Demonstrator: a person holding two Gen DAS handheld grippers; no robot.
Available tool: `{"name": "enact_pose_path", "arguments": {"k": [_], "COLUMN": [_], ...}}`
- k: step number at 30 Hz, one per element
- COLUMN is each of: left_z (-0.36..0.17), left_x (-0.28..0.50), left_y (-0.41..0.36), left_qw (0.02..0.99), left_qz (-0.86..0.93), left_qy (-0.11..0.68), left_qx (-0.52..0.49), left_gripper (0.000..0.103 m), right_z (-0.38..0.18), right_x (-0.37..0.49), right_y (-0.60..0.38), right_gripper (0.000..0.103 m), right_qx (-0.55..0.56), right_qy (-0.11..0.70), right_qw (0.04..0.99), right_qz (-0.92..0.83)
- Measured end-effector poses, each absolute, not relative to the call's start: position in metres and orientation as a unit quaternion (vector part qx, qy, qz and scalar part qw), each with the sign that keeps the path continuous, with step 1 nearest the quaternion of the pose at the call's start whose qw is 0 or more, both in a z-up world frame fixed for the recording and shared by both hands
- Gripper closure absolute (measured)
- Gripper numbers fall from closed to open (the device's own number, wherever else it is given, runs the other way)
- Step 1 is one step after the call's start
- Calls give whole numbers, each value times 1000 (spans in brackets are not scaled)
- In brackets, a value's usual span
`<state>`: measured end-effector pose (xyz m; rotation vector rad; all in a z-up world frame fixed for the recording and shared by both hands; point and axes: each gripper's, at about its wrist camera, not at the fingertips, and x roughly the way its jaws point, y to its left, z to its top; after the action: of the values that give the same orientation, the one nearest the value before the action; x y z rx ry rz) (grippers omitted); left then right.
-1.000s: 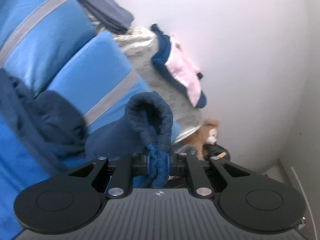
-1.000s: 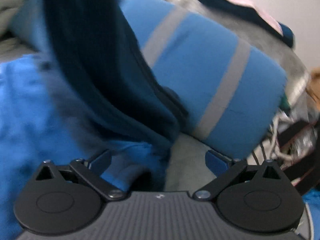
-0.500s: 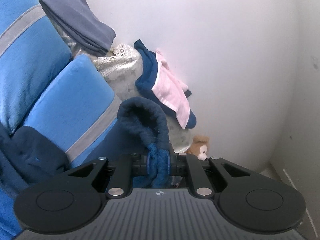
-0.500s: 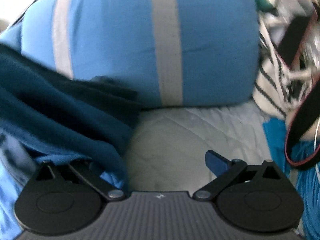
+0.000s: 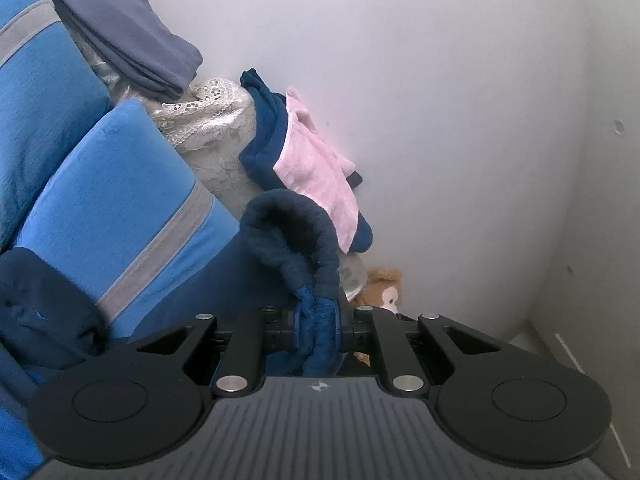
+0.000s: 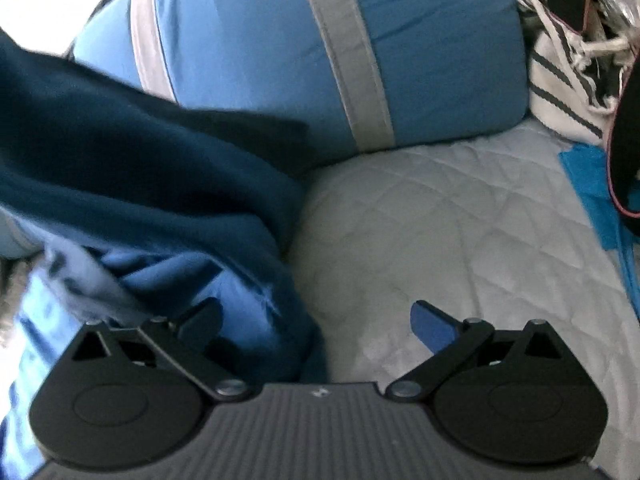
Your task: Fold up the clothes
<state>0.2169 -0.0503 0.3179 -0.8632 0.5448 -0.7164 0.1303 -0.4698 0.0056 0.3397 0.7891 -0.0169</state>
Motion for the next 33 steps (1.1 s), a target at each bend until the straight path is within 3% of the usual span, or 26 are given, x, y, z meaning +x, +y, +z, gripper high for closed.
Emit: {"name": "enact_pose_path", "arguments": {"k": [5, 10, 18, 21, 29, 33], "left_z": [322, 293, 58, 4, -16, -8], "left_x": [208, 173, 144, 140, 135, 128], "left_y": [-31, 35, 151, 158, 156, 156], "left_qw": [835, 876, 832, 807, 811, 826], "left_qz": [-325, -288, -116, -92, -95, -104], "left_qy": [252, 241, 423, 456, 459, 447], "left_qx": [-366, -303, -339, -364, -349, -329], "left_gripper": [89, 90, 90, 89, 83, 87], "right_z": [-5, -9, -15, -10, -6, -4], "right_x": [153, 154, 150, 150, 155, 156], "right_y": [-456, -477, -491, -481, -470, -464], "right_gripper": [0, 0, 0, 0, 0, 0], "right_qx": [100, 147, 167, 130, 89, 79], "right_qy": [371, 367, 369, 367, 375, 377], "right_qw": [919, 913, 911, 917, 916, 915], "right_qz": [-83, -95, -77, -86, -111, -123]}}
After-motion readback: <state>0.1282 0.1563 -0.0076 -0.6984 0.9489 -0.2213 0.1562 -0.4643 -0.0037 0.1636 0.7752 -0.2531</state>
